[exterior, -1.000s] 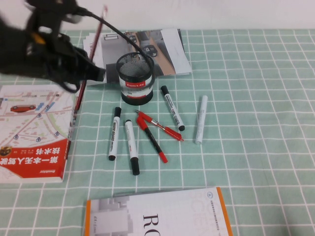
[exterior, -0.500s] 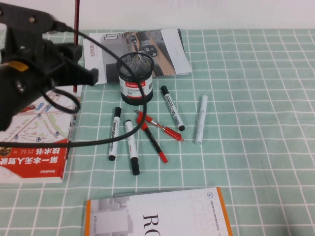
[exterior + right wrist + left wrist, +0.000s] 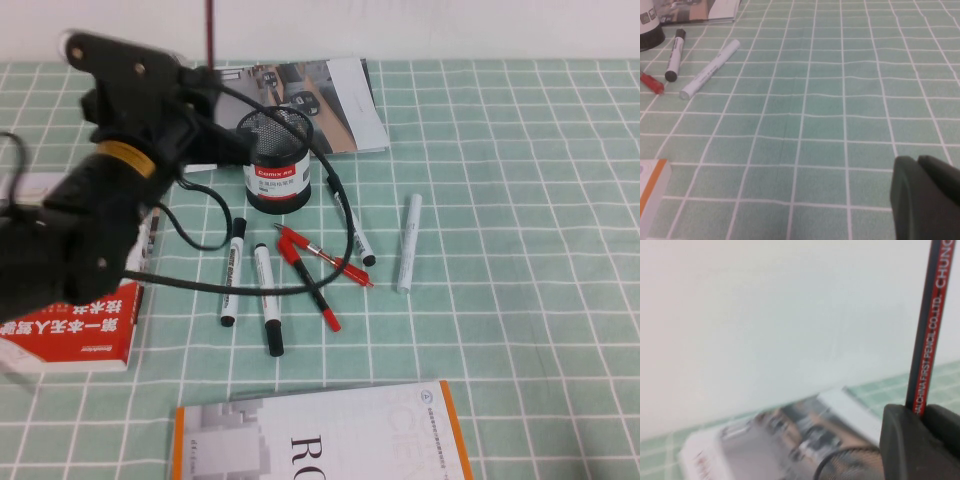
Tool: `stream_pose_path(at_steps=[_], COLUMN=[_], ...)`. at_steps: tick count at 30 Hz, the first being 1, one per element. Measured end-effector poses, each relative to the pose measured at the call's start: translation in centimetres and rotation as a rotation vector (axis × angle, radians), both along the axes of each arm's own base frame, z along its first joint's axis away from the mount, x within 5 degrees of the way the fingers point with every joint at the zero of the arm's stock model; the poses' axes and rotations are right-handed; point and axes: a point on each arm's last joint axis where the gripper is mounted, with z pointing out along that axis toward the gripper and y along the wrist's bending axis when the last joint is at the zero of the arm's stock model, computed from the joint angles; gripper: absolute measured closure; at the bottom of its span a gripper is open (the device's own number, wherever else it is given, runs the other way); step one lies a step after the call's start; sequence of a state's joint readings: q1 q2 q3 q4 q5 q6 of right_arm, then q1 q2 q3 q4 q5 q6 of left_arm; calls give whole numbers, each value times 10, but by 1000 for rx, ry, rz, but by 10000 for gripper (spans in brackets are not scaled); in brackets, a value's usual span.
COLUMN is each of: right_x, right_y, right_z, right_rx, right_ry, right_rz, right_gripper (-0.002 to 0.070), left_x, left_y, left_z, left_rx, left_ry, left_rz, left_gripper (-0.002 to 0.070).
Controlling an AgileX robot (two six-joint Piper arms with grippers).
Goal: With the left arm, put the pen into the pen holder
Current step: Place the pen onto the pen holder
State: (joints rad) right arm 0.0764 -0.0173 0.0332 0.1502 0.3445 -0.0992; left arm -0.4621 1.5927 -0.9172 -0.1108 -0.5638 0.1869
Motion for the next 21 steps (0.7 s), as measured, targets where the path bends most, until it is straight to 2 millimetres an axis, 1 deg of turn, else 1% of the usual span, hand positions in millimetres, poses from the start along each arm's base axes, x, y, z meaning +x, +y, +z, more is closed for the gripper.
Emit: stream_pose_path(at_steps=[2, 5, 7, 11, 16, 18, 21], right_x=[0, 0, 0, 0, 0, 0, 0], right_y=[0, 0, 0, 0, 0, 0, 0], right_z=[0, 0, 0, 0, 0, 0, 0], right_rx=[0, 0, 0, 0, 0, 0, 0], right_ry=[0, 0, 0, 0, 0, 0, 0], right_rz=[0, 0, 0, 0, 0, 0, 0], right_gripper=[696, 696, 696, 696, 696, 696, 696], left_x=[8, 20, 30, 51, 76, 86, 100], left_y=[-3, -7, -10, -21, -21, -20, -18], left_z=[-11, -25, -30, -30, -28, -30, -43], left_rx=[-41, -106, -126, -129, -149, -156, -166], left_ry=[-35, -34, -27, -45, -47, -47, -28], left_rz=[-42, -70, -72, -89, -77, -67, -50], left_gripper=[651, 651, 651, 651, 651, 651, 651])
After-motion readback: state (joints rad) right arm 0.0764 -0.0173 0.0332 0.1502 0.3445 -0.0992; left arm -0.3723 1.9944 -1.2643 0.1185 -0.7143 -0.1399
